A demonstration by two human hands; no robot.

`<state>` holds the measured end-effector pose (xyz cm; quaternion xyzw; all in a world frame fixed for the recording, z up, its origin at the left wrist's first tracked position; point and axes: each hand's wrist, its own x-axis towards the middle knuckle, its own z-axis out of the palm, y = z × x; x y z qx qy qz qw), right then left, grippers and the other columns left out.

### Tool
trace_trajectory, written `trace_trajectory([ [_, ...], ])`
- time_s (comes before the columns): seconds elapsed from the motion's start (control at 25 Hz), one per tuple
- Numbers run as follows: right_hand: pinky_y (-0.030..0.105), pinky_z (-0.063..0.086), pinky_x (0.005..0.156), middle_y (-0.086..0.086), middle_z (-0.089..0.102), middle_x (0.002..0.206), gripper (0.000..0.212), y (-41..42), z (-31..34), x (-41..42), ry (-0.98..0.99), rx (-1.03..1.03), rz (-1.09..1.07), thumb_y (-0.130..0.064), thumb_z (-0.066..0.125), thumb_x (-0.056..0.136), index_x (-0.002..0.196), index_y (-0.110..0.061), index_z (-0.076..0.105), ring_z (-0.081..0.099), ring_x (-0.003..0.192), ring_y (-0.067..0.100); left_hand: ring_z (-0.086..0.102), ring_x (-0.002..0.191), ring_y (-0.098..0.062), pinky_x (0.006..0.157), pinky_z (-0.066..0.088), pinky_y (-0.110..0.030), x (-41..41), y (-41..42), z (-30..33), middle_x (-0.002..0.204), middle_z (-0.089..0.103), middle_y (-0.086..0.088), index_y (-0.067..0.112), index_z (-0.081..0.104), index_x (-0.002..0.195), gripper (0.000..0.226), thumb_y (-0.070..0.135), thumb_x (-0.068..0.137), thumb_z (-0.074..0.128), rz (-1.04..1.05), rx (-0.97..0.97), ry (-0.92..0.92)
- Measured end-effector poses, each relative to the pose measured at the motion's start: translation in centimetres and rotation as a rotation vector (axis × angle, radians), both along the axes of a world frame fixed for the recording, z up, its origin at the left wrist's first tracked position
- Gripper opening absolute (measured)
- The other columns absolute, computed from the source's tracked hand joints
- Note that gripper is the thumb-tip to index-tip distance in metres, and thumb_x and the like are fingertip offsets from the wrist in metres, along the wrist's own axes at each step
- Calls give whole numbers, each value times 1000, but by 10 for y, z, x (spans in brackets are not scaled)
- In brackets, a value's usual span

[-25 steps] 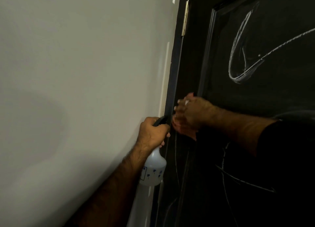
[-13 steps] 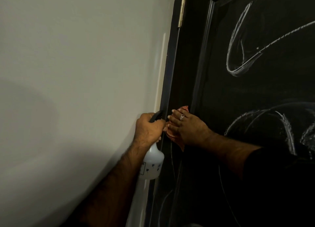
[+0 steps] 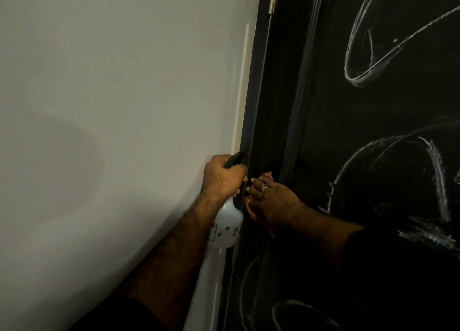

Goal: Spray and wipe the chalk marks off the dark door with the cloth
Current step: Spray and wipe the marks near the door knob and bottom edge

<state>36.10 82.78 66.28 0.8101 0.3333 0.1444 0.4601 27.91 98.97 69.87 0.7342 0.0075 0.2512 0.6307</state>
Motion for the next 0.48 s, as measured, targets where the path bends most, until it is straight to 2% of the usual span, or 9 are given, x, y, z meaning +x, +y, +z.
trace_trajectory([
  [0.04,63,11,130,10,18,176,83,3,12,-3,31,-24,-17,-62,59,99,167,-25,28,12,163,40,59,45,-5,46,48,-22,0,0,-4,85,76,-15,17,69,95,7,10,95,69,-1,7,11],
  [0.12,63,22,127,16,27,172,77,14,49,2,-115,117,-21,-64,50,102,165,-22,33,24,158,42,58,44,-5,45,48,-22,-1,-1,-9,80,74,-13,12,71,92,3,10,93,69,3,34,15],
  [0.2,65,13,129,23,9,175,95,14,89,10,-331,242,-48,-74,42,99,170,-19,12,10,161,47,57,44,-10,45,47,-24,-1,-2,-10,74,73,-15,8,71,84,8,10,91,67,23,46,9],
  [0.24,65,7,130,23,-1,176,100,11,96,8,-372,266,-64,-76,40,98,170,-16,4,1,162,48,58,45,-12,45,47,-25,1,-3,-10,72,72,-15,7,71,81,11,9,91,66,27,40,4],
  [0.28,64,5,130,23,-2,176,99,7,93,8,-355,258,-52,-75,38,100,170,-14,4,-3,162,48,58,45,-14,45,47,-26,2,-3,-10,69,72,-13,7,71,77,14,9,90,66,27,30,3],
  [0.4,63,6,130,20,11,176,81,-11,76,-1,-257,154,37,-62,33,106,170,-15,15,5,162,46,58,45,-19,47,47,-28,6,-5,1,65,73,-10,6,72,71,17,7,87,67,-5,-37,16],
  [0.48,59,2,130,17,12,177,73,-22,113,-7,-282,232,99,-54,28,108,170,-16,16,6,163,43,56,47,-24,50,48,-30,7,-10,19,68,76,-12,4,74,74,13,6,85,66,-25,-118,40],
])
